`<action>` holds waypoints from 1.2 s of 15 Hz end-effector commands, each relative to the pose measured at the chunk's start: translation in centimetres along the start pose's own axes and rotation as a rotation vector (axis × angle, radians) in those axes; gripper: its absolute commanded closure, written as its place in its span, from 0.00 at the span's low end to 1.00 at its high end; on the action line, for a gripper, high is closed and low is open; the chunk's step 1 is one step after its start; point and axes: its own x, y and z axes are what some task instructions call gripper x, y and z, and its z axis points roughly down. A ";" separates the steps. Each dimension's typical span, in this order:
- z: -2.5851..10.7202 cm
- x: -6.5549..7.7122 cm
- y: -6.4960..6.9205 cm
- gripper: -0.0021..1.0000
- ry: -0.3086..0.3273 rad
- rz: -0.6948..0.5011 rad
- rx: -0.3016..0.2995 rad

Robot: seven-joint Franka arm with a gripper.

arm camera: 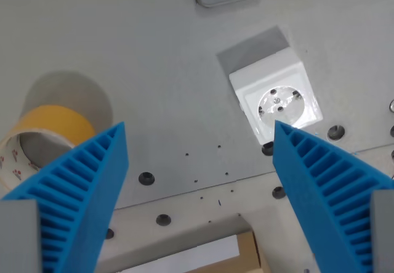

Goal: Move above the white socket

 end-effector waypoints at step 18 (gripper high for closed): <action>6.5 -2.6 4.2 0.00 0.122 0.787 0.018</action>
